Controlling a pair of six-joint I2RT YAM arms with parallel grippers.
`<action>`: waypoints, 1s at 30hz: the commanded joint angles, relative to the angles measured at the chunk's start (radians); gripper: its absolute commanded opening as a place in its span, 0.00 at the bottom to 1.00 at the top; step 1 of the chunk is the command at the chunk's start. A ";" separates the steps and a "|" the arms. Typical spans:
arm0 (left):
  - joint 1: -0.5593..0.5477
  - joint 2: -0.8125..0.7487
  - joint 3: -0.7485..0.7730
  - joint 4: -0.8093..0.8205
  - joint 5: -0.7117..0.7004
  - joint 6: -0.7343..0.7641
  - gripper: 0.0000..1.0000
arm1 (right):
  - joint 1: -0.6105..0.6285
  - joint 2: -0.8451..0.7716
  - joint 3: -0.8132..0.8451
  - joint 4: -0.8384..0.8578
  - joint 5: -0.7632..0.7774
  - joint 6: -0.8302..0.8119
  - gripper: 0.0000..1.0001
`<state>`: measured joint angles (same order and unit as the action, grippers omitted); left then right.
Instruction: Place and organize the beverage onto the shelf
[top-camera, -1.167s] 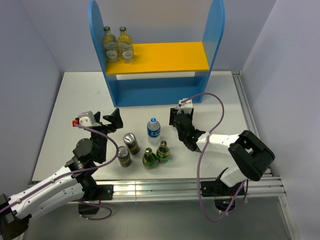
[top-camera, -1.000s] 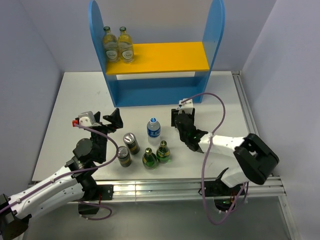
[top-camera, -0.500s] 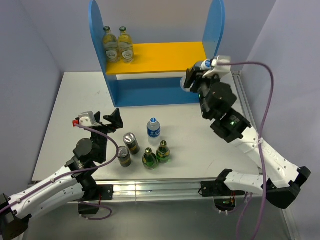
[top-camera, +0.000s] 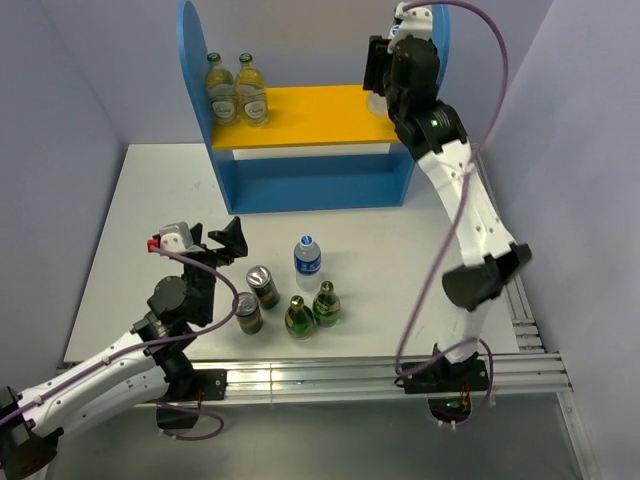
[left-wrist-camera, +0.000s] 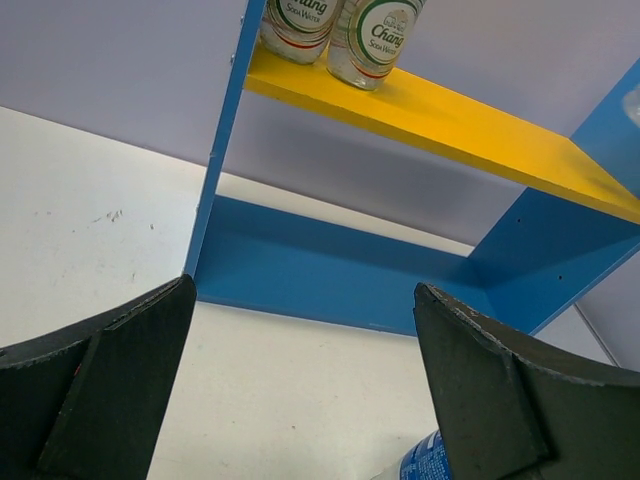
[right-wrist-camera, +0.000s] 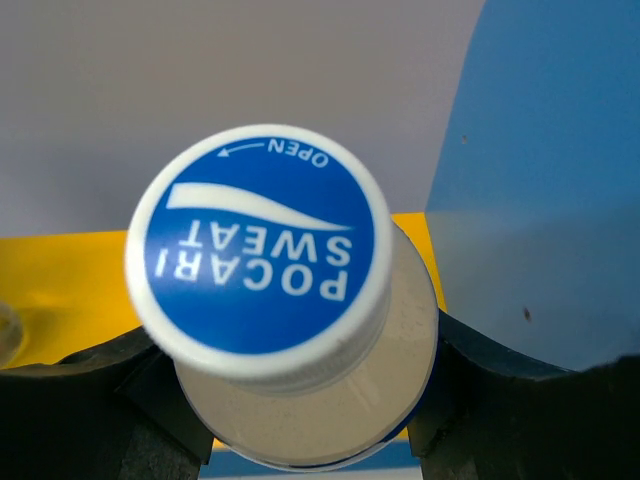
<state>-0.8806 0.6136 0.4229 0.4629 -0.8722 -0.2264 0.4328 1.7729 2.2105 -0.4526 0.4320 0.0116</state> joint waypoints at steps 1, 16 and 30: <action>-0.004 0.018 0.004 0.022 0.021 -0.001 0.97 | -0.080 0.078 0.278 -0.029 -0.119 0.039 0.00; -0.004 0.025 0.010 0.011 0.045 -0.016 0.97 | -0.152 0.172 0.201 -0.006 -0.136 0.068 0.00; -0.004 0.026 0.013 0.003 0.048 -0.017 0.97 | -0.147 0.111 0.092 -0.001 -0.121 0.093 1.00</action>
<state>-0.8814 0.6498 0.4229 0.4568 -0.8352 -0.2310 0.2878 1.9713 2.3337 -0.5098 0.2966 0.0887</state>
